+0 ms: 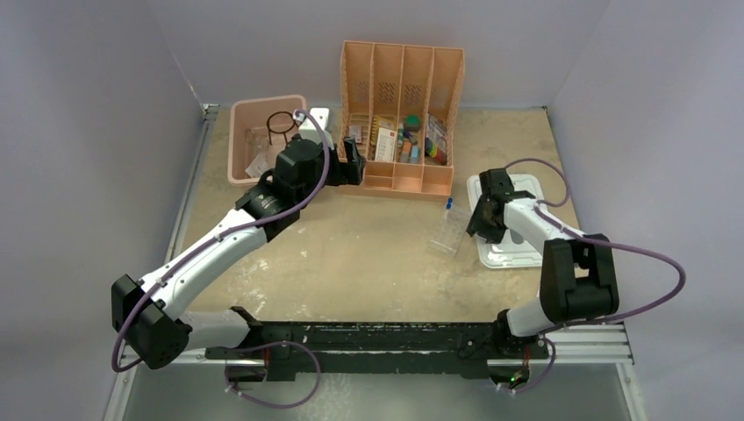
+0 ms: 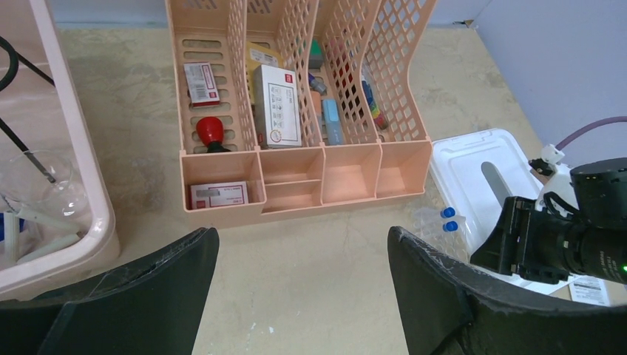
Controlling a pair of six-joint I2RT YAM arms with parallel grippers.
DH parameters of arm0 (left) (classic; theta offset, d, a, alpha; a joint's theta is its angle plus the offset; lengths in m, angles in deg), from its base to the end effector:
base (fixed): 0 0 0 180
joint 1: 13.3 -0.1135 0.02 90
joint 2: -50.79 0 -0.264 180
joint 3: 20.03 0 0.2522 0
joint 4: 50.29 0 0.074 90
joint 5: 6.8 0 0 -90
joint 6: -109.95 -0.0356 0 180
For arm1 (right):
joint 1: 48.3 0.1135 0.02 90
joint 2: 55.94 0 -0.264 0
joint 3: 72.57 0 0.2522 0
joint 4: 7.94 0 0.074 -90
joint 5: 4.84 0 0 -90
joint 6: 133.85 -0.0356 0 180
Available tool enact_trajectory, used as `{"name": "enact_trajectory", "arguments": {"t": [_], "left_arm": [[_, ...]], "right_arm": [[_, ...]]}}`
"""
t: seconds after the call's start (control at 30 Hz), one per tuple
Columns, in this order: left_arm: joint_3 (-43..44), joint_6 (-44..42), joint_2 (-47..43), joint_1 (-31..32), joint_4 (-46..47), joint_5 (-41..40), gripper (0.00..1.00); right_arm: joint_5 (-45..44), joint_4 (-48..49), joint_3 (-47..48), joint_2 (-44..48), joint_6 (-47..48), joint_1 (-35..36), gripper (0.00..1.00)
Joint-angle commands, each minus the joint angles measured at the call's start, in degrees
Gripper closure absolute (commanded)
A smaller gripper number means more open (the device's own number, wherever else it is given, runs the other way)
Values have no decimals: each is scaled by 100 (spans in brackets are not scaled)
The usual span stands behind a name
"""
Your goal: Organize the chemistry lab equipment
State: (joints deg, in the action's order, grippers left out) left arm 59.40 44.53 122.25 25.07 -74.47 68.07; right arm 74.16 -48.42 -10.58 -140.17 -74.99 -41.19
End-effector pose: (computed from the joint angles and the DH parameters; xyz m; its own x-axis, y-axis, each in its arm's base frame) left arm 0.2330 -0.1727 0.3685 -0.3665 -0.2220 -0.9035 0.2752 0.9018 -0.3332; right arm 0.2755 0.0275 0.1839 -0.7728 0.4152 -0.4800 0.4264 0.8999 0.0919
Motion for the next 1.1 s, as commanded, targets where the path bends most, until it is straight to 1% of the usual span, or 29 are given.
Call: {"name": "enact_trajectory", "arguments": {"t": [0.0,0.13,0.23,0.47,0.6,0.9,1.07], "left_arm": [[133,88,44,-18,178,145,16],[209,47,119,-21,183,223,16],[204,47,139,-22,214,263,17],[195,54,140,-20,215,298,17],[150,108,241,-21,139,392,17],[-80,527,397,-19,353,791,18],[-68,885,651,-14,758,1401,19]], "right_arm": [[-140,311,-25,-196,226,-26,54],[-246,450,68,-436,439,-33,56],[-267,322,277,-697,520,-30,61],[-302,364,544,-804,659,-31,81],[-538,403,780,-599,725,-35,88],[-1129,388,1290,141,949,-34,89],[-1186,314,1481,573,890,-35,89]]}}
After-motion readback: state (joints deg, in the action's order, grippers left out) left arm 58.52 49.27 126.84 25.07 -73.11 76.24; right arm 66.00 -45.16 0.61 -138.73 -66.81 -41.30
